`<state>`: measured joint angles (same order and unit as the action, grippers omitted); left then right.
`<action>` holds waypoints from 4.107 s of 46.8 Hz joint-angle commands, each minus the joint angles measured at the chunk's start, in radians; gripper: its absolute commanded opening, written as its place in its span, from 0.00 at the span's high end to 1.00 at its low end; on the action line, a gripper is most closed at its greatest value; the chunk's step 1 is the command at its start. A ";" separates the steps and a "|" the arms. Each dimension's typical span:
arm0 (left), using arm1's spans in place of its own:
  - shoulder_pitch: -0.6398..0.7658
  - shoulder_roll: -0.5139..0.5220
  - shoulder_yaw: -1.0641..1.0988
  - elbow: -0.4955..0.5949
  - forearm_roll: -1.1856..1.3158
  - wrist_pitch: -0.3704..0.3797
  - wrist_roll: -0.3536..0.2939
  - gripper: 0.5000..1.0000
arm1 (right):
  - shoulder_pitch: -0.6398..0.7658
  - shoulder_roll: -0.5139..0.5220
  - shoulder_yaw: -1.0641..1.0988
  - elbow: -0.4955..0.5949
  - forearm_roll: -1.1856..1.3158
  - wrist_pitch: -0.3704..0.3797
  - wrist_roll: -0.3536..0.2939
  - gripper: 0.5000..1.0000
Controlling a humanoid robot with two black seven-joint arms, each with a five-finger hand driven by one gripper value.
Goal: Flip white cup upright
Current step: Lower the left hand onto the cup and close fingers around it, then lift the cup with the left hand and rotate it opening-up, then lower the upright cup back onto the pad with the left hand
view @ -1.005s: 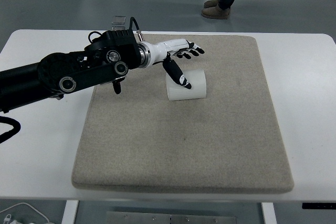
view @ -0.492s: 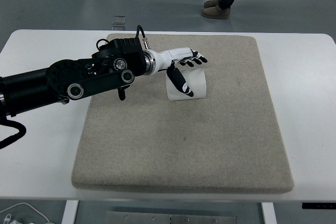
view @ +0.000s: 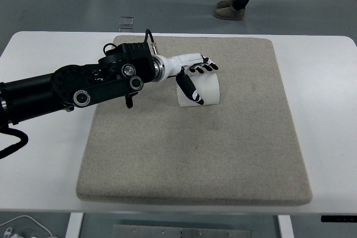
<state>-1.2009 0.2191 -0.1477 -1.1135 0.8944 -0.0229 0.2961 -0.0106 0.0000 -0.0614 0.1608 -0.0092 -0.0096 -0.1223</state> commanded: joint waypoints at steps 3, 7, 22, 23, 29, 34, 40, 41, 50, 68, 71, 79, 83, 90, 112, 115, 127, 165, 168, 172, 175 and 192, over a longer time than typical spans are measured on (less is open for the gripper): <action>0.001 -0.009 0.002 0.011 0.000 0.000 0.000 0.11 | 0.000 0.000 0.000 0.000 0.000 -0.001 0.000 0.14; 0.001 -0.014 0.003 0.011 0.000 0.000 0.000 0.14 | 0.000 0.000 0.000 0.000 0.000 0.000 0.001 0.14; 0.000 -0.023 0.019 0.018 0.001 0.000 0.000 0.19 | 0.000 0.000 0.000 0.000 0.000 0.000 0.001 0.14; 0.000 -0.023 0.019 0.018 0.000 0.000 0.000 0.20 | 0.000 0.000 0.000 0.000 0.000 0.000 0.000 0.14; 0.000 -0.023 0.019 0.020 0.005 0.000 0.000 0.33 | 0.000 0.000 0.000 0.000 0.000 -0.001 0.000 0.14; 0.000 -0.023 0.019 0.020 0.008 -0.002 0.000 0.45 | 0.000 0.000 0.000 -0.001 0.000 -0.001 0.000 0.14; -0.002 -0.023 0.000 0.018 0.005 -0.002 0.000 0.53 | 0.000 0.000 0.000 0.000 0.000 -0.001 0.000 0.14; -0.002 -0.023 -0.003 0.020 -0.002 -0.003 0.000 0.56 | 0.000 0.000 0.000 0.000 0.000 -0.001 0.000 0.14; -0.005 -0.021 -0.107 0.052 -0.026 -0.054 -0.002 0.65 | 0.000 0.000 0.000 0.000 0.000 -0.001 0.000 0.14; 0.004 0.002 -0.331 0.210 -0.267 -0.204 -0.051 0.66 | 0.000 0.000 0.000 0.000 0.000 0.000 0.001 0.14; 0.004 0.008 -0.375 0.245 -0.313 -0.244 -0.072 0.66 | 0.000 0.000 0.000 0.000 0.000 -0.001 0.000 0.14; 0.009 0.016 -0.454 0.337 -0.428 -0.336 -0.136 0.65 | 0.000 0.000 0.000 0.000 0.000 0.000 0.001 0.14; 0.029 0.016 -0.469 0.397 -0.477 -0.376 -0.184 0.65 | 0.000 0.000 0.000 0.000 0.000 -0.001 0.000 0.14; 0.035 0.016 -0.503 0.480 -0.526 -0.456 -0.285 0.62 | 0.000 0.000 0.000 0.000 0.000 -0.001 0.000 0.14; 0.130 0.017 -0.498 0.623 -0.604 -0.588 -0.592 0.63 | 0.000 0.000 0.000 0.000 0.000 0.000 0.000 0.14; 0.159 0.017 -0.498 0.623 -0.601 -0.588 -0.632 0.64 | 0.000 0.000 0.000 0.000 0.000 -0.001 0.000 0.14; 0.234 0.016 -0.490 0.623 -0.592 -0.588 -0.844 0.66 | 0.000 0.000 0.000 -0.001 0.000 0.000 0.000 0.14; 0.308 0.022 -0.475 0.627 -0.212 -0.588 -0.907 0.68 | 0.000 0.000 0.000 0.000 0.000 -0.001 0.000 0.14; 0.310 0.022 -0.475 0.639 -0.206 -0.588 -0.907 0.68 | 0.001 0.000 0.000 0.000 0.000 -0.001 0.000 0.14; 0.323 0.013 -0.477 0.652 -0.206 -0.588 -0.907 0.68 | 0.001 0.000 0.002 0.000 0.000 0.000 0.000 0.14; 0.330 0.009 -0.478 0.661 -0.206 -0.588 -0.907 0.68 | 0.000 0.000 0.002 0.000 0.000 0.000 0.000 0.14; 0.366 -0.032 -0.495 0.681 -0.218 -0.588 -0.907 0.66 | 0.000 0.000 0.002 0.000 0.000 0.000 0.000 0.14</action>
<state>-0.8556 0.2007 -0.6389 -0.4375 0.6776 -0.6107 -0.6109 -0.0093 0.0000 -0.0597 0.1607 -0.0092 -0.0094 -0.1225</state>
